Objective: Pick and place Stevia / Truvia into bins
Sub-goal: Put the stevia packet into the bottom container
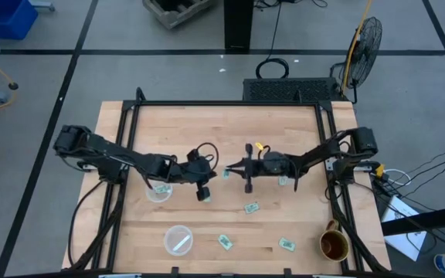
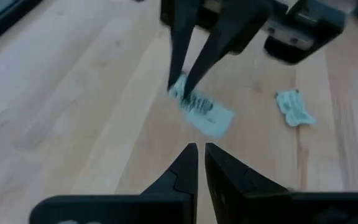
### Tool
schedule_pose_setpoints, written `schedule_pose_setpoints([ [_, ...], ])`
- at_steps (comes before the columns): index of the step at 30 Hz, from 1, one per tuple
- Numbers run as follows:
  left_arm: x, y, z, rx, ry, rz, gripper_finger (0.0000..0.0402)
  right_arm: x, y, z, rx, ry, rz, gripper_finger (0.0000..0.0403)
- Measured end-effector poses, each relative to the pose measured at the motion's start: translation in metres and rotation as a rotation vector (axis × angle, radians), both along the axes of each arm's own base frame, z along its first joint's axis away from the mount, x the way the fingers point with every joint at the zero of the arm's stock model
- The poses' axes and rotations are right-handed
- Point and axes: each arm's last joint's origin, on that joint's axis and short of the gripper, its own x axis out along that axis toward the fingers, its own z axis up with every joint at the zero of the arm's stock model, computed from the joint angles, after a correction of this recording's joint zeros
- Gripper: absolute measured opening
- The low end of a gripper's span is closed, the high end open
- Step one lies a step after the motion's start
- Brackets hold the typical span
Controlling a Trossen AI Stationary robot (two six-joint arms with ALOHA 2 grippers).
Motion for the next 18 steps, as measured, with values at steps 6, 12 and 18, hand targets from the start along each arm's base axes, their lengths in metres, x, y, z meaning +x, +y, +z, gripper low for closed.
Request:
schedule_pose_setpoints([
  [6,0.012,0.003,-0.010,-0.024,-0.016,-0.060,0.0039,0.000,0.007,-0.001,-0.118,0.010,0.046,0.0020],
  [12,0.018,0.014,-0.016,-0.030,-0.031,-0.032,0.0088,0.000,0.008,-0.001,-0.177,0.022,0.043,0.0019],
  [18,0.020,0.022,-0.016,-0.040,-0.044,-0.018,0.0152,-0.001,0.006,-0.005,-0.253,0.070,-0.003,0.0022],
])
